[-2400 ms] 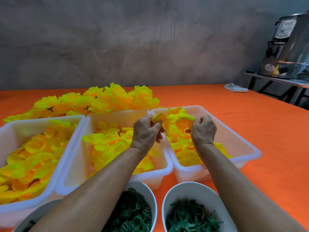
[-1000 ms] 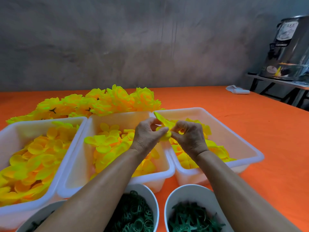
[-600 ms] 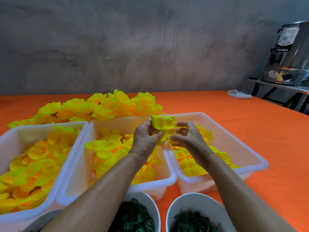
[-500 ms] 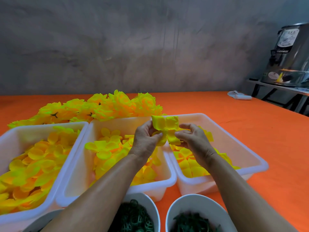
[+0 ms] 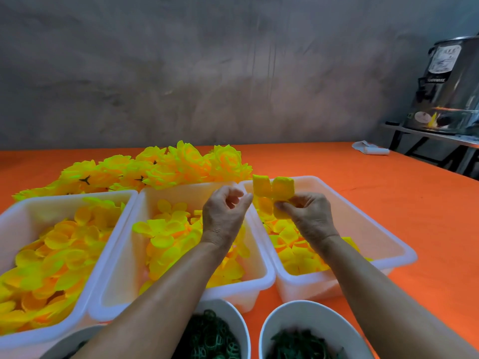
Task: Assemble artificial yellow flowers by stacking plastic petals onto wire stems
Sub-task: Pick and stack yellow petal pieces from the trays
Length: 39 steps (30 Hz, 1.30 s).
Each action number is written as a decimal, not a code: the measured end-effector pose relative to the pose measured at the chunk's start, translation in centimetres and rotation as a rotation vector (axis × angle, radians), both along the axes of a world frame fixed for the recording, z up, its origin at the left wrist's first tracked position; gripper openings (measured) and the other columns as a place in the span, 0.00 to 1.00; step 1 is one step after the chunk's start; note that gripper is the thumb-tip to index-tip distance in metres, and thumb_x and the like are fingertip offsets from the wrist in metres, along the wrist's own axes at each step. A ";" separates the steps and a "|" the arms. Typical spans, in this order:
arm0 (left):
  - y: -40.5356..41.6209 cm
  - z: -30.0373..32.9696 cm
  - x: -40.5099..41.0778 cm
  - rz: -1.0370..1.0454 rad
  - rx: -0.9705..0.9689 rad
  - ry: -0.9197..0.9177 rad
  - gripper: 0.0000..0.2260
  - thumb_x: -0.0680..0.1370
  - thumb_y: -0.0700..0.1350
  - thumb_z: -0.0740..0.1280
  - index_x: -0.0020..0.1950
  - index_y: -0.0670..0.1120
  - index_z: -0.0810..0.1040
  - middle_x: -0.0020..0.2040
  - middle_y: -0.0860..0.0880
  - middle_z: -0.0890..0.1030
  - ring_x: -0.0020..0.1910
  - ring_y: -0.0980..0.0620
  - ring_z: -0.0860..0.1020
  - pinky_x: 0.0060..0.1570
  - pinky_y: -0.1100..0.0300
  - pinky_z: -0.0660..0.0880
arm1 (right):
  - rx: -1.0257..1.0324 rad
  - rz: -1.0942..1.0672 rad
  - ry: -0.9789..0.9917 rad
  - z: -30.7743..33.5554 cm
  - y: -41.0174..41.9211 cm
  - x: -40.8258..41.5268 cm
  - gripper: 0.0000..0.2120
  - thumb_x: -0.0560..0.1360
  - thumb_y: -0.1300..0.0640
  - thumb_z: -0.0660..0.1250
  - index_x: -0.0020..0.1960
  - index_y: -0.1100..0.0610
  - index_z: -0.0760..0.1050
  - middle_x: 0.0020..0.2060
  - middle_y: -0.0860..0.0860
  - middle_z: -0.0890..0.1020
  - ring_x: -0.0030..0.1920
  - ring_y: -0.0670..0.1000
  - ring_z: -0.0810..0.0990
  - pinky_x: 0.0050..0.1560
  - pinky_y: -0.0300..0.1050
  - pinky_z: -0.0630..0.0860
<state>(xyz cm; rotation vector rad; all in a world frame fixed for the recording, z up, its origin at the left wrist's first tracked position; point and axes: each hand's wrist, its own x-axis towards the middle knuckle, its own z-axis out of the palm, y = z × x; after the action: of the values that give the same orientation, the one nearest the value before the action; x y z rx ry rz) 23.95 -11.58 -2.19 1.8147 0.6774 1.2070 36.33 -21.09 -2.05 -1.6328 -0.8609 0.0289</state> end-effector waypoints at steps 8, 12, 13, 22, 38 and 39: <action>-0.4 0.3 0.1 -0.205 -0.369 0.041 0.16 0.75 0.52 0.69 0.41 0.37 0.80 0.33 0.45 0.78 0.30 0.52 0.74 0.26 0.63 0.70 | -0.090 -0.069 -1.036 0.1 0.0 -2.1 0.12 0.56 0.73 0.73 0.27 0.62 0.71 0.25 0.59 0.73 0.26 0.58 0.74 0.26 0.44 0.69; -0.4 0.1 -0.1 -0.317 -0.401 -0.059 0.06 0.74 0.36 0.69 0.41 0.45 0.82 0.34 0.50 0.82 0.32 0.55 0.78 0.30 0.63 0.75 | -0.150 -0.029 -0.968 -0.1 0.1 -1.9 0.11 0.58 0.69 0.77 0.31 0.63 0.75 0.29 0.59 0.77 0.31 0.60 0.77 0.29 0.48 0.74; -0.3 0.1 -0.1 -0.320 -0.385 -0.084 0.07 0.74 0.34 0.69 0.41 0.45 0.82 0.34 0.50 0.82 0.33 0.56 0.78 0.32 0.63 0.76 | -0.165 -0.003 -0.879 -0.2 0.2 -1.9 0.09 0.59 0.69 0.77 0.33 0.63 0.77 0.31 0.59 0.78 0.34 0.60 0.78 0.33 0.49 0.74; -0.3 0.5 -0.1 -0.326 -0.453 -0.103 0.07 0.79 0.41 0.64 0.45 0.42 0.82 0.37 0.47 0.80 0.33 0.55 0.77 0.32 0.64 0.75 | -0.053 0.055 -0.145 0.5 1.3 -2.1 0.07 0.68 0.53 0.76 0.40 0.56 0.82 0.36 0.50 0.83 0.37 0.45 0.79 0.42 0.35 0.73; -0.4 0.4 -0.1 -0.387 -0.333 -0.142 0.11 0.80 0.37 0.61 0.51 0.49 0.81 0.42 0.53 0.82 0.39 0.60 0.79 0.36 0.68 0.77 | 0.021 0.058 -0.140 -0.5 2.1 -2.6 0.08 0.68 0.56 0.76 0.46 0.57 0.81 0.45 0.54 0.81 0.43 0.51 0.77 0.42 0.37 0.71; -0.5 0.4 -0.2 -0.387 -0.324 -0.134 0.13 0.80 0.37 0.61 0.45 0.51 0.81 0.38 0.55 0.82 0.36 0.63 0.79 0.35 0.69 0.76 | 0.018 0.053 -0.136 -0.5 2.1 -2.5 0.08 0.68 0.56 0.76 0.44 0.57 0.80 0.44 0.54 0.81 0.42 0.51 0.77 0.42 0.38 0.71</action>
<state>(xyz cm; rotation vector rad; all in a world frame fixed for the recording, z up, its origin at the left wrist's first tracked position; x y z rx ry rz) 23.77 -12.07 -1.78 1.4928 0.3940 0.8929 33.78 -18.96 -2.59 -1.6088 -1.0057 -0.0539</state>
